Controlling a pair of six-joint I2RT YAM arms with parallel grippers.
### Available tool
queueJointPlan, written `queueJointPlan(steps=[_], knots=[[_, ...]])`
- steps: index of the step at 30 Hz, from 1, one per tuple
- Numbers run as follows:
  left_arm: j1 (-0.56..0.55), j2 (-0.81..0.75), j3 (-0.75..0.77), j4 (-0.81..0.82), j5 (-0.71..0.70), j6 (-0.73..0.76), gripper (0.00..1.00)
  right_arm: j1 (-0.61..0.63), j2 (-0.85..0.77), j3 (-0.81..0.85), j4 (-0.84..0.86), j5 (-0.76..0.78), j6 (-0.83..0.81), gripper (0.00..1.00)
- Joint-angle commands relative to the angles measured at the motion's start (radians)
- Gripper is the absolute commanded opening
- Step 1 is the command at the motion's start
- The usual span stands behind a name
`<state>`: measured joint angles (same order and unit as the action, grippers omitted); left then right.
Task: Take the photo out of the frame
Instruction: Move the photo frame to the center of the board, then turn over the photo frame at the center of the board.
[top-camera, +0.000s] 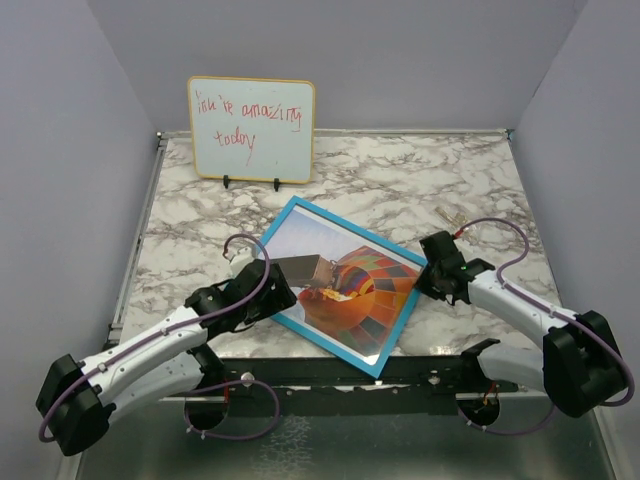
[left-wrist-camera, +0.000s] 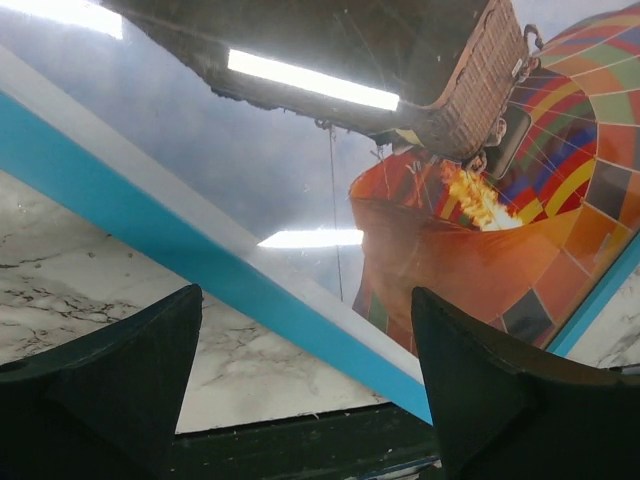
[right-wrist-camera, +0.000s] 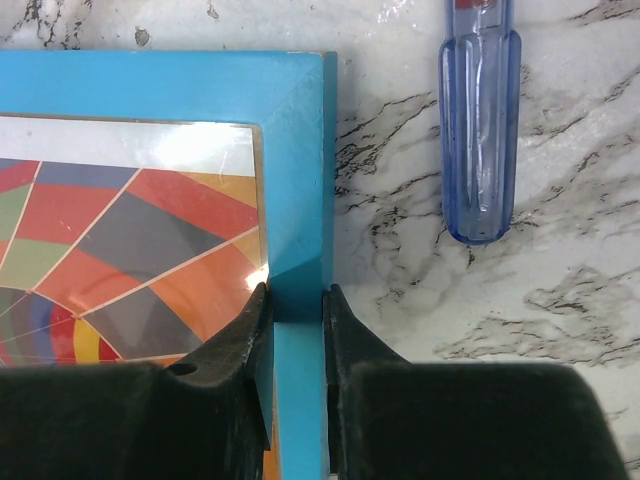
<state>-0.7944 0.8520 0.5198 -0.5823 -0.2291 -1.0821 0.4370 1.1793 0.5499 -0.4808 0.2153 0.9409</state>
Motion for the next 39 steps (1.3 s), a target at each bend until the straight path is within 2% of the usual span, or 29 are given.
queueJointPlan(steps=[1,5,9,12,14,18,21,22,23,26,28,31,32,34,39], knots=[[-0.026,-0.054,-0.047,-0.004,-0.015,-0.09,0.84,0.002,0.007,-0.046,0.004,-0.066,-0.028,0.1],[-0.027,-0.103,-0.101,-0.004,0.007,-0.138,0.82,0.003,0.007,-0.047,0.004,-0.073,-0.043,0.11],[-0.028,-0.16,-0.16,0.007,0.011,-0.197,0.84,0.002,0.022,-0.041,-0.028,-0.019,-0.029,0.14],[-0.026,-0.183,-0.19,0.06,0.038,-0.188,0.84,0.002,0.03,-0.036,-0.012,-0.021,-0.048,0.16],[-0.027,-0.183,-0.201,0.067,0.039,-0.2,0.79,0.002,0.031,-0.025,-0.025,-0.012,-0.04,0.16],[-0.027,-0.185,-0.258,0.113,0.041,-0.259,0.75,0.002,0.017,-0.04,-0.01,-0.028,-0.014,0.17],[-0.027,-0.206,-0.313,0.172,0.057,-0.322,0.69,0.002,0.019,-0.056,0.019,-0.041,-0.009,0.3],[-0.027,-0.217,-0.327,0.188,0.058,-0.333,0.67,0.003,0.021,-0.054,0.017,-0.032,-0.003,0.31],[-0.028,-0.229,-0.336,0.195,0.054,-0.341,0.66,0.002,0.024,-0.049,0.014,-0.021,-0.003,0.32],[-0.028,-0.277,-0.361,0.195,0.029,-0.342,0.61,0.002,0.043,-0.027,0.006,0.022,-0.003,0.46],[-0.026,-0.313,-0.373,0.19,0.022,-0.343,0.6,0.002,0.069,-0.007,-0.016,0.057,0.0,0.51],[-0.027,-0.346,-0.381,0.171,0.017,-0.343,0.63,0.003,0.092,0.013,-0.031,0.089,0.004,0.79],[-0.027,-0.35,-0.383,0.163,0.02,-0.343,0.63,0.002,0.091,0.014,-0.027,0.095,0.001,0.83],[-0.027,-0.351,-0.385,0.153,0.023,-0.343,0.64,0.0,0.089,0.012,-0.024,0.127,0.001,0.89],[-0.027,-0.337,-0.384,0.144,0.025,-0.351,0.64,-0.06,0.099,0.016,0.022,0.133,-0.053,0.95]])
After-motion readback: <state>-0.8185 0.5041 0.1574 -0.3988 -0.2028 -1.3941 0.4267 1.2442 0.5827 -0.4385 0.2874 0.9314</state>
